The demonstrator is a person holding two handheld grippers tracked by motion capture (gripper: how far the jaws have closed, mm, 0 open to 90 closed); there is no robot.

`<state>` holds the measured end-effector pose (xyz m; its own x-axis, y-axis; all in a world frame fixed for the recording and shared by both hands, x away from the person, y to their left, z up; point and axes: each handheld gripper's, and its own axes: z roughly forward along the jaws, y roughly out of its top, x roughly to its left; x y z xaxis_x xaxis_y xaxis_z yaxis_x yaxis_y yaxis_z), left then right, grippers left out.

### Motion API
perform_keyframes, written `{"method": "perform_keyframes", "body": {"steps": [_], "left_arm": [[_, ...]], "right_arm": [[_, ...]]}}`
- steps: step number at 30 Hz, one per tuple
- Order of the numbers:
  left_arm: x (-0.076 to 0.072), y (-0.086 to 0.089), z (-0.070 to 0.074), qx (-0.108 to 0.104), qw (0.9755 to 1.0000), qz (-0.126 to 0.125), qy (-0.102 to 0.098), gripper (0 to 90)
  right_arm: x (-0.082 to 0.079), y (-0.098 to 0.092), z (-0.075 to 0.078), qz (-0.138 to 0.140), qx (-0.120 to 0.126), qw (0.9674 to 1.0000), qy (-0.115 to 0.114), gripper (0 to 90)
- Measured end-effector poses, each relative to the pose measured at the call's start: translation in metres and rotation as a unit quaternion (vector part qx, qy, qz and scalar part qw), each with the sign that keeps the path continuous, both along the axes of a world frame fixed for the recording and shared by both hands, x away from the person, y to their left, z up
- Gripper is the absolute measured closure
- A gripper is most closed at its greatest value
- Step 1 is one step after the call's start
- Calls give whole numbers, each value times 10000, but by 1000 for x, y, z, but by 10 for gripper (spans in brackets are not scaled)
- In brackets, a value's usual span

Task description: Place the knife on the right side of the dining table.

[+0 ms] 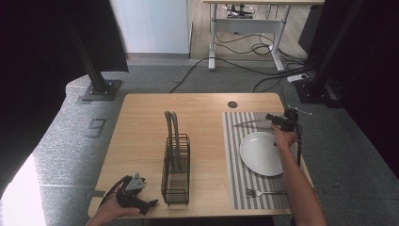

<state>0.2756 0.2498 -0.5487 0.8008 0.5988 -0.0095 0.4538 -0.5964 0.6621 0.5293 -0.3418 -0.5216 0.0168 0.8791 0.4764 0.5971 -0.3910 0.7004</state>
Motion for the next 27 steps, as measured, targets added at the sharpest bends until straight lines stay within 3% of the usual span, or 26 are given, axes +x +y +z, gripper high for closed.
{"method": "perform_keyframes", "body": {"steps": [14,27], "left_arm": [[0,0,0,0,10000,4,-1,0],[0,0,0,1,10000,6,-2,0]], "right_arm": [[7,0,-16,-91,203,9993,311,509],[8,-1,-21,-235,328,9976,556,494]]}}
